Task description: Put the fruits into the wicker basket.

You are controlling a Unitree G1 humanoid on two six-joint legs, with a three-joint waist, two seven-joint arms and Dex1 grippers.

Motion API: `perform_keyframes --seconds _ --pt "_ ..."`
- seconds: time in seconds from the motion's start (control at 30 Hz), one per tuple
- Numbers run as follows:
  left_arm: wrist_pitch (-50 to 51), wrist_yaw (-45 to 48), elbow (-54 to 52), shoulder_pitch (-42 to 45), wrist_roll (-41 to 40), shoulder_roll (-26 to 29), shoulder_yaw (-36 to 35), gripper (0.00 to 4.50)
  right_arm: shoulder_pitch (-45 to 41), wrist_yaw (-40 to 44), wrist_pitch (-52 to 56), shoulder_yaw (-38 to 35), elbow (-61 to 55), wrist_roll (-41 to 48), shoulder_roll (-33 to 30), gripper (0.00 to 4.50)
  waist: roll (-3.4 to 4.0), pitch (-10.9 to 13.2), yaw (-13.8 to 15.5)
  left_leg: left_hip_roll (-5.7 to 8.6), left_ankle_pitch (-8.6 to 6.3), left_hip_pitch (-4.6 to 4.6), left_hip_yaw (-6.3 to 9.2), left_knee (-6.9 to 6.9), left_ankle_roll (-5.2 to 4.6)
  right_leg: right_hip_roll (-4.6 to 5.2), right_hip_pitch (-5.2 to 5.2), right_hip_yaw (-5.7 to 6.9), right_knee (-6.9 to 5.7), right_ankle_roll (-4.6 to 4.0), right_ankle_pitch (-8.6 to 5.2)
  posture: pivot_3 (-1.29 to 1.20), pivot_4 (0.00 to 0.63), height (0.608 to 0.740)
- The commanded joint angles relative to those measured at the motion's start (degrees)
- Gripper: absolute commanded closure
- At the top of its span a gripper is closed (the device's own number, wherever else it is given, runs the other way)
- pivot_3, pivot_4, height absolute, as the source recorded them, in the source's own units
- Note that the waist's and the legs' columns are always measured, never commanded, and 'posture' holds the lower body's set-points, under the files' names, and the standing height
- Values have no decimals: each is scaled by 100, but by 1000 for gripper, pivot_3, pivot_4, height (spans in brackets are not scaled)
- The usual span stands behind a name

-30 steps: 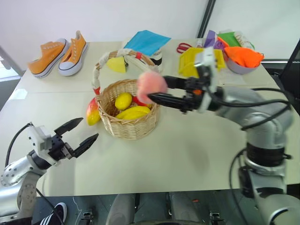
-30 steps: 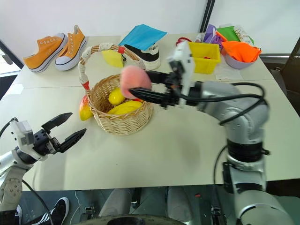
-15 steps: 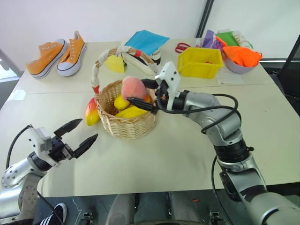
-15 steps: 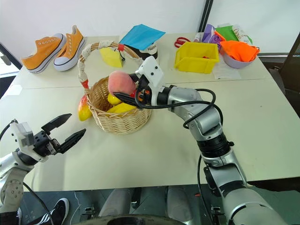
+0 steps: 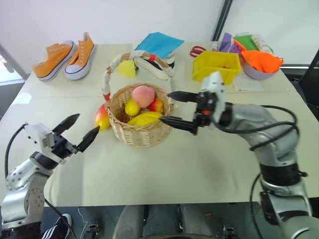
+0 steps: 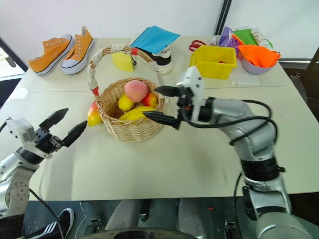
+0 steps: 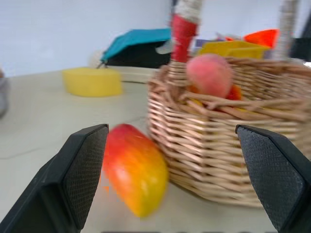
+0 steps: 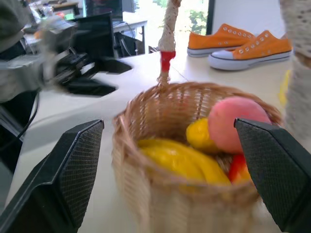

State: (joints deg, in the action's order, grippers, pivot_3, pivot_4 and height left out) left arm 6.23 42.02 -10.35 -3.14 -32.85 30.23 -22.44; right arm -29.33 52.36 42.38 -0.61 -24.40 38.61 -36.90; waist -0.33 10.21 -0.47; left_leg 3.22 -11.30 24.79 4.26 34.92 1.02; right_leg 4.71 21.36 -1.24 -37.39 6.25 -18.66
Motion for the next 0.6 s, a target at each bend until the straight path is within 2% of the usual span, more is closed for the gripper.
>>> perform_keyframes --seconds 0.03,0.13,0.23,0.4,0.6 --pt "314 -689 -31 272 474 -54 267 0 419 513 -243 -162 -491 10 -570 21 0 0 -23 -1 0 0 0 -1 0 -1 0 0 0 2 1 0 150 740" --pt "728 -1332 177 680 895 -91 484 0 796 590 -397 -58 -636 -183 -873 21 -1 0 -36 -1 1 0 1 5 -1 -4 3 -1 -12 10 5 0 150 740" --pt "1148 -1727 224 1085 849 -240 524 0 1018 610 -344 -87 -748 -109 -989 21 -5 2 -13 -2 1 0 1 11 -1 -6 3 0 -17 14 6 0 150 740" --pt "1732 -1858 147 1321 922 -342 876 0 1116 631 -465 -109 -871 -232 -1142 21 -5 2 -6 0 1 0 0 17 0 -5 -1 0 -16 20 9 0 150 740" --pt "2056 -2442 272 1523 1230 -365 819 0 1264 624 -487 -226 -926 -139 -1224 21 -7 2 9 0 1 0 1 16 0 -5 -1 0 -16 20 9 0 150 740"
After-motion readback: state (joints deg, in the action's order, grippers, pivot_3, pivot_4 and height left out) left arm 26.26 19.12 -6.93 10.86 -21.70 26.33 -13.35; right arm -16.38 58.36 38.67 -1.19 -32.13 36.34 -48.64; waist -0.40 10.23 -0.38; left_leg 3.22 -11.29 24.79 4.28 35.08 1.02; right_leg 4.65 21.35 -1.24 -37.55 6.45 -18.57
